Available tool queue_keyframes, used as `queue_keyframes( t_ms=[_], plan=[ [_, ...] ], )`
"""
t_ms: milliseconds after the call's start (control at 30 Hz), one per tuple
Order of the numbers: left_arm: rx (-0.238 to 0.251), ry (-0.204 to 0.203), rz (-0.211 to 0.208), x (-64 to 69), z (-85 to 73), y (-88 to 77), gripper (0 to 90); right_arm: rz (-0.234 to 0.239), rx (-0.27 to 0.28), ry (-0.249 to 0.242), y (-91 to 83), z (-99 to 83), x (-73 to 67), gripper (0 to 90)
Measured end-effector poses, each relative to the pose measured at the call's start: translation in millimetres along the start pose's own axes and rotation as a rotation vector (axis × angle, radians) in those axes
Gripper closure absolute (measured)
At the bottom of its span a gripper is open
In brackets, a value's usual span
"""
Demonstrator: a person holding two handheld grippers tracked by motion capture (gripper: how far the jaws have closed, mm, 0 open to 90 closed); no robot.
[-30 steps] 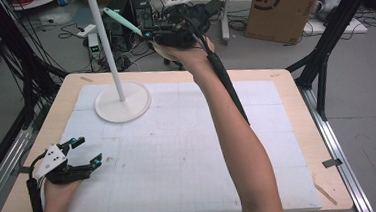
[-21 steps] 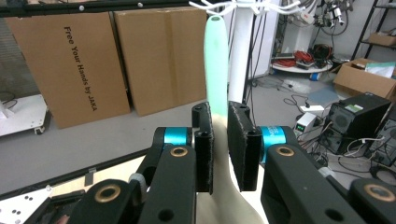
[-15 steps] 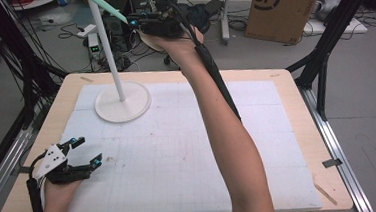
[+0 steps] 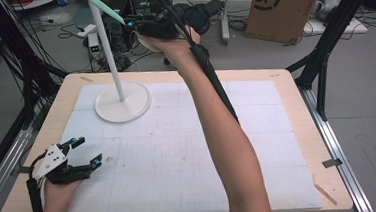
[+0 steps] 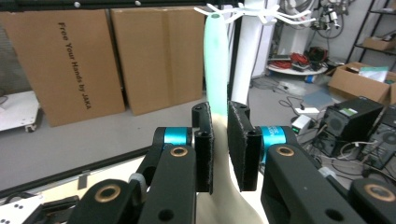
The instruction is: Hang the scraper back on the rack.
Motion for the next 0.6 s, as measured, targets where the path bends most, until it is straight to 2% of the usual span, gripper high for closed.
queue_keyframes(
  t_ms=[600],
  plan=[
    [-0.001,0.005,0.000,0.3,0.0,0.0,15.8,-0.043,-0.023,-0.001,0.8,-4.2,10.9,81.3]
  ],
)
Point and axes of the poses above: each handheld gripper's, and its own axes: y roughly forward along the jaws, z roughly out of its top, x roughly to its right, the point moved 1 cm from there along y, roughly forward along the jaws, and after that the axes turned 1 degree about -z, right-handed, at the moved point
